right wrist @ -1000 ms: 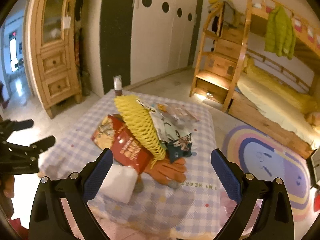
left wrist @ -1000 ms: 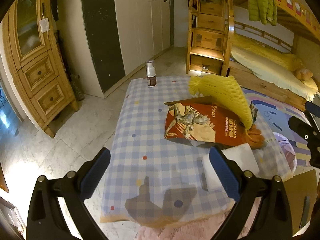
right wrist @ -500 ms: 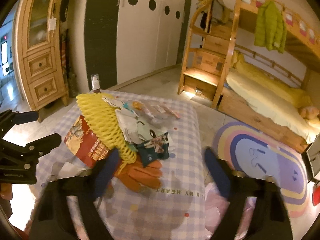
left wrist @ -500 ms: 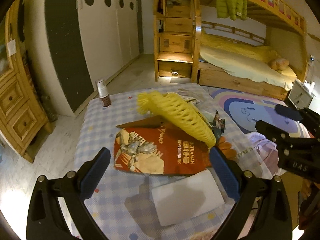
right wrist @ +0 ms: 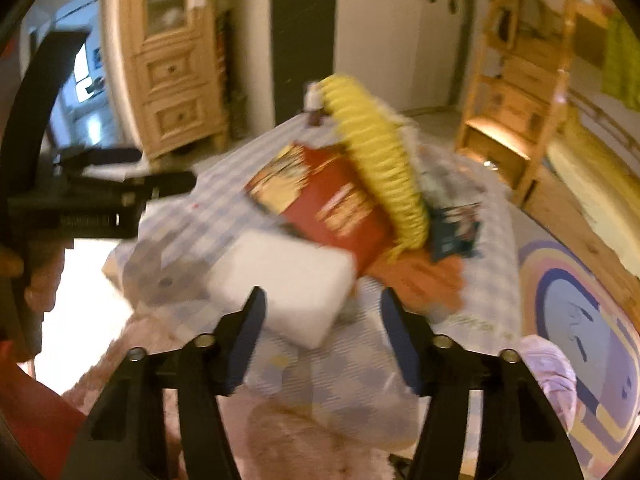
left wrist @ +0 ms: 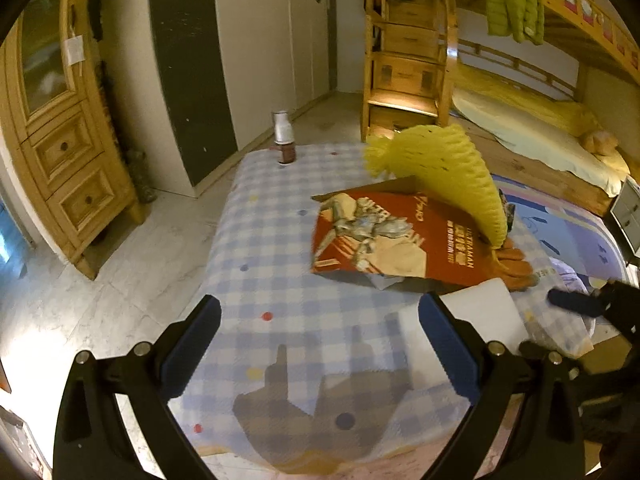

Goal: Collect trash
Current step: 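Reach the right tool to the white foam block and grasp it, then grasp the yellow foam fruit net with the left tool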

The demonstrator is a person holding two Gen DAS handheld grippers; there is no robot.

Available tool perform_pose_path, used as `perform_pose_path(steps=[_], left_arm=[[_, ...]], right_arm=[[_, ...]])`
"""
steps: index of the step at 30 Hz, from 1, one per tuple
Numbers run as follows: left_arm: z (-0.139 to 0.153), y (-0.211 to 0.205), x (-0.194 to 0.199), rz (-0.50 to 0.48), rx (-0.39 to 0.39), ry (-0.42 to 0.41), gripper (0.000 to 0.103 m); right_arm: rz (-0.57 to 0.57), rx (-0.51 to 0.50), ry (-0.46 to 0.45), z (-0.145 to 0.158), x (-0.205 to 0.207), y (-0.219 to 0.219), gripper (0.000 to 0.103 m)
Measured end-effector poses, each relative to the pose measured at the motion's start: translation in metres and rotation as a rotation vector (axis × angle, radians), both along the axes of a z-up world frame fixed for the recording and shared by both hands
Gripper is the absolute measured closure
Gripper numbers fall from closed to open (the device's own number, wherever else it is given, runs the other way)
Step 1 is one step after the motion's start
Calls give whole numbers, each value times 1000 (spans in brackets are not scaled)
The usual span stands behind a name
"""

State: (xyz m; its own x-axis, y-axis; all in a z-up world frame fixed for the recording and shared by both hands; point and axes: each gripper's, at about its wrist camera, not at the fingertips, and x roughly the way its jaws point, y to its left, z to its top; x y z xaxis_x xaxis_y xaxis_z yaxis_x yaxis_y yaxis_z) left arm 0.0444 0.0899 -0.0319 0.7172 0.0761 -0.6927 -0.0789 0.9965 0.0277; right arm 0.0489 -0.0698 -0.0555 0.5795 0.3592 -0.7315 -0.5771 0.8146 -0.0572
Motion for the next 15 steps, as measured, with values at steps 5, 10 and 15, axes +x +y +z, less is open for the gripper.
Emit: perform_pose_path(steps=[5, 10, 15], left_arm=[[5, 4, -12, 2, -9, -28, 7], [6, 1, -16, -6, -7, -37, 7], [13, -3, -18, -30, 3, -59, 7]], right_arm=[[18, -48, 23, -19, 4, 11, 44], [12, -48, 44, -26, 3, 10, 64], [-17, 27, -2, 4, -14, -10, 66]])
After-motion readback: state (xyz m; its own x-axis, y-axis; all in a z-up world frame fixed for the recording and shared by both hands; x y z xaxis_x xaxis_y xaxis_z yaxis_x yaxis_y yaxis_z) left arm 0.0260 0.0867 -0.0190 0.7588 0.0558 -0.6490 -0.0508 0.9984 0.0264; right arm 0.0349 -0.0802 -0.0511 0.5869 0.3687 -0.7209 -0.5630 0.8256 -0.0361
